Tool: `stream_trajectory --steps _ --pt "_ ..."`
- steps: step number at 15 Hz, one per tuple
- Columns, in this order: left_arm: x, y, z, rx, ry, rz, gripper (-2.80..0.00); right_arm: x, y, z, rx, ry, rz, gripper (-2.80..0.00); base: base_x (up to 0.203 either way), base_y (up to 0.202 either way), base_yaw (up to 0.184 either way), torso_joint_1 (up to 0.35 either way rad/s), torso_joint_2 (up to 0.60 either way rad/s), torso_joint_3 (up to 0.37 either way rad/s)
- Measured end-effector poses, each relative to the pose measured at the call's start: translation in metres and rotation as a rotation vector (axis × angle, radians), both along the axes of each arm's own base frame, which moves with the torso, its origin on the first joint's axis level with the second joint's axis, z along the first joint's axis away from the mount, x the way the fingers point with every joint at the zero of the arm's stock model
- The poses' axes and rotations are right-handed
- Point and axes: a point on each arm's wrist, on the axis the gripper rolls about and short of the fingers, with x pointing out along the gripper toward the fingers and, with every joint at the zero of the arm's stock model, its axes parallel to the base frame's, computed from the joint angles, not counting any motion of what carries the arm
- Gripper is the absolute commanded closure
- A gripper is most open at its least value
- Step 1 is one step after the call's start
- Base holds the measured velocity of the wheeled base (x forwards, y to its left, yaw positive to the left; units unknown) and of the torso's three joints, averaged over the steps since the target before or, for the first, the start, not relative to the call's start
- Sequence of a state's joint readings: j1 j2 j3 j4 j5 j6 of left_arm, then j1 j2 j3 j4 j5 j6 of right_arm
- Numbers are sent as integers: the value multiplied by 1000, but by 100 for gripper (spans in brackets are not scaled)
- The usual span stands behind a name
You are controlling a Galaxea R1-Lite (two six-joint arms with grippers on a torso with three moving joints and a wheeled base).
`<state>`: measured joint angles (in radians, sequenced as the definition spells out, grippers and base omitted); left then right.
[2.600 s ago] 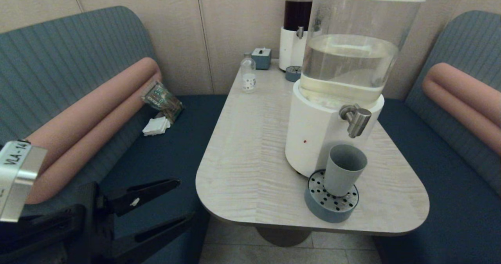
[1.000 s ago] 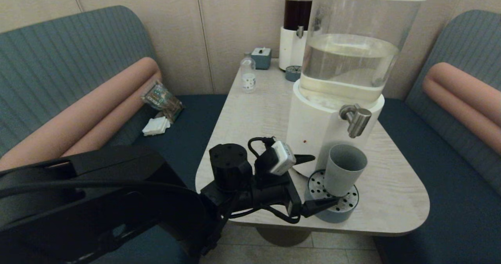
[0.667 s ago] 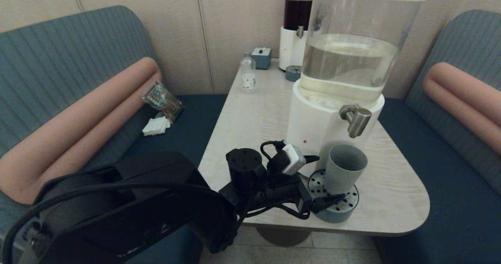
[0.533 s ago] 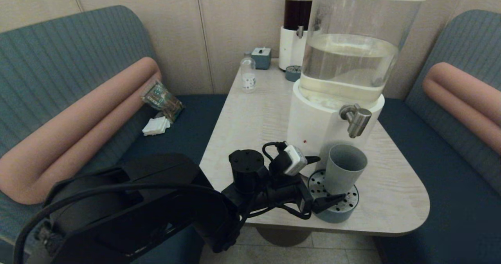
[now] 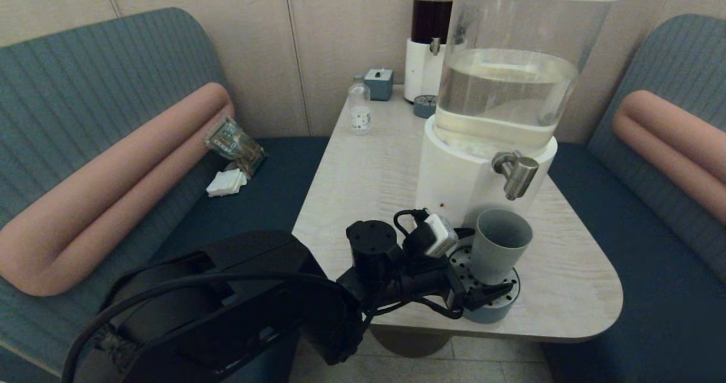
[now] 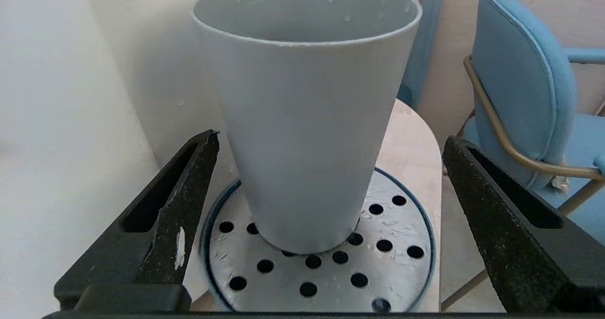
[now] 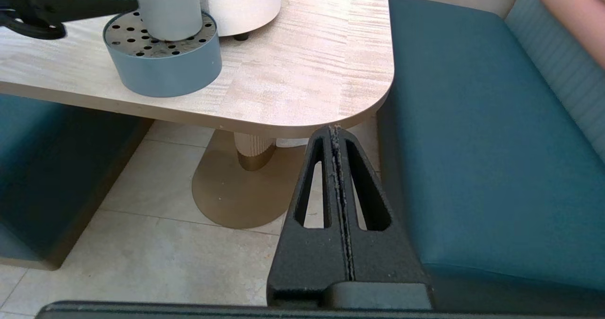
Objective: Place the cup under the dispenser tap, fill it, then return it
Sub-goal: Place the cup next to the water dispenser
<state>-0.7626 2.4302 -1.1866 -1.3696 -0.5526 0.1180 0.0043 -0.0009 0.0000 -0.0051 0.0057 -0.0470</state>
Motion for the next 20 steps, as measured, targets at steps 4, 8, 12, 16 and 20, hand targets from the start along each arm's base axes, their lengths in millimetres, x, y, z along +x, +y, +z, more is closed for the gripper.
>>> stream_trajectory --steps 4,8,12,16,20 --pt "1 -9 -8 -6 9 11 -280 0 0 0 0 0 0 0 0 0 0 0 0 0" --pt "2 -17 -9 -18 4 5 -280 0 0 0 0 0 0 0 0 0 0 0 0 0" --pt "3 -25 -10 -33 -1 17 -280 0 0 0 0 0 0 0 0 0 0 0 0 0" --pt "5 -27 -13 -35 -1 31 -280 0 0 0 0 0 0 0 0 0 0 0 0 0" --pt "5 -27 -12 -44 -7 37 0 0 0 0 0 0 0 0 0 0 0 0 0 0"
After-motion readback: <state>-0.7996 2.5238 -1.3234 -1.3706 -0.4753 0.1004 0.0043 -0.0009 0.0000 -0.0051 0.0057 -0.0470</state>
